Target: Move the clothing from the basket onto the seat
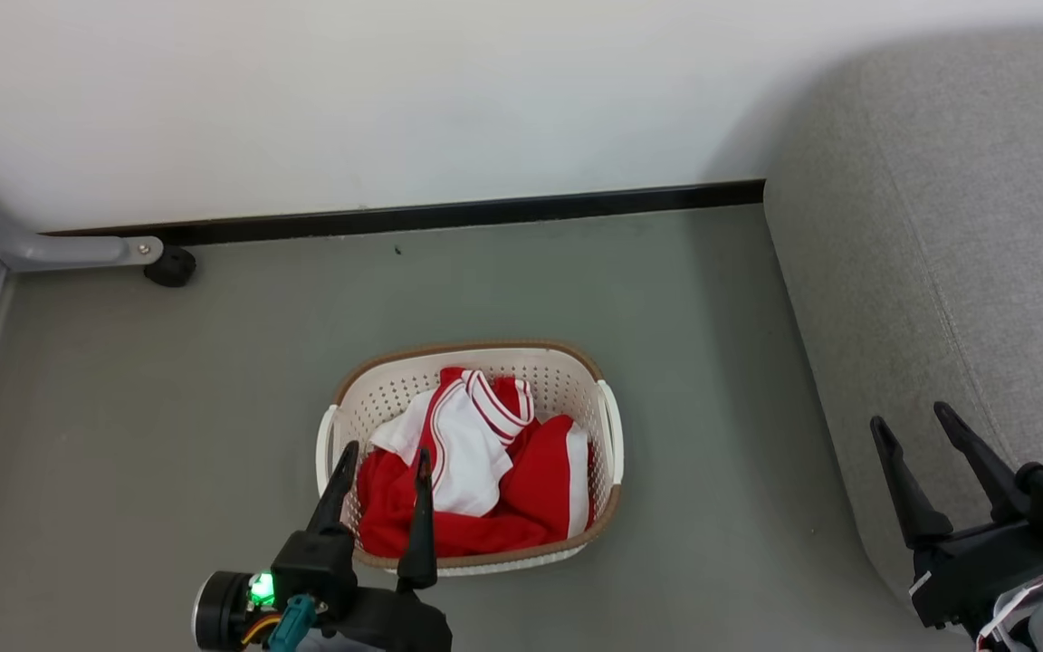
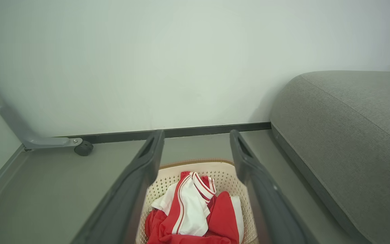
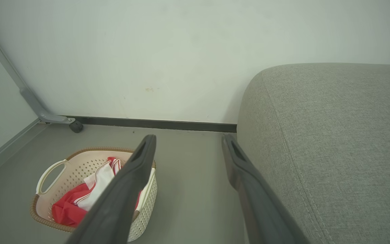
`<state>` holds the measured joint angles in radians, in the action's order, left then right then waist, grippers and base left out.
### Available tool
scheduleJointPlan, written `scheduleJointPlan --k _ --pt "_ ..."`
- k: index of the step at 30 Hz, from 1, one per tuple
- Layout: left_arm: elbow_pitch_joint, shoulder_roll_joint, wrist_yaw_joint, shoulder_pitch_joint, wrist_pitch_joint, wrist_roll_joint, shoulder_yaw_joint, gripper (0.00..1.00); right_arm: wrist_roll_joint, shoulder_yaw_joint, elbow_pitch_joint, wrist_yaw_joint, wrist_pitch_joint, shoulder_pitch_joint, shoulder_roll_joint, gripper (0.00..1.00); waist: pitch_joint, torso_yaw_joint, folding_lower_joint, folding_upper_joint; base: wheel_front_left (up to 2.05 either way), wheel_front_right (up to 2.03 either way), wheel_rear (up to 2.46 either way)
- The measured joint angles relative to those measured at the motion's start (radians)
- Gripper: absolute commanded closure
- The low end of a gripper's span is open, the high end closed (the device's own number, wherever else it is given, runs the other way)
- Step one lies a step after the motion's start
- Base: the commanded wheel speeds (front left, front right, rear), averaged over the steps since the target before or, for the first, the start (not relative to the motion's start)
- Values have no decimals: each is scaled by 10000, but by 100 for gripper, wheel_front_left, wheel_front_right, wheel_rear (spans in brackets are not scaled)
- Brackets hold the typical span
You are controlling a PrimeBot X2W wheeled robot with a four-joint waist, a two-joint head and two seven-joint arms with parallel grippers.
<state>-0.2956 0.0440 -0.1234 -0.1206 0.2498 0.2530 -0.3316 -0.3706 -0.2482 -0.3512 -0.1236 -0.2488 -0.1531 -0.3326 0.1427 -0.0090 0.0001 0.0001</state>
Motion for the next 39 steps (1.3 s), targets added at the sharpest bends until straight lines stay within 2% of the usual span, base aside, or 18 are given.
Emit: scheduleJointPlan --k 19,39 --pt "167 -6 -4 -2117 0 100 -1005 0 -685 -389 771 0 -4 -1299 -717 0 2343 -396 1 0 0 0 0" --pt "-1409 -13 -8 -4495 29 376 -1062 0 -1340 -1342 1542 0 -6 -2766 -1323 0 5052 -998 1 1 0 0 0"
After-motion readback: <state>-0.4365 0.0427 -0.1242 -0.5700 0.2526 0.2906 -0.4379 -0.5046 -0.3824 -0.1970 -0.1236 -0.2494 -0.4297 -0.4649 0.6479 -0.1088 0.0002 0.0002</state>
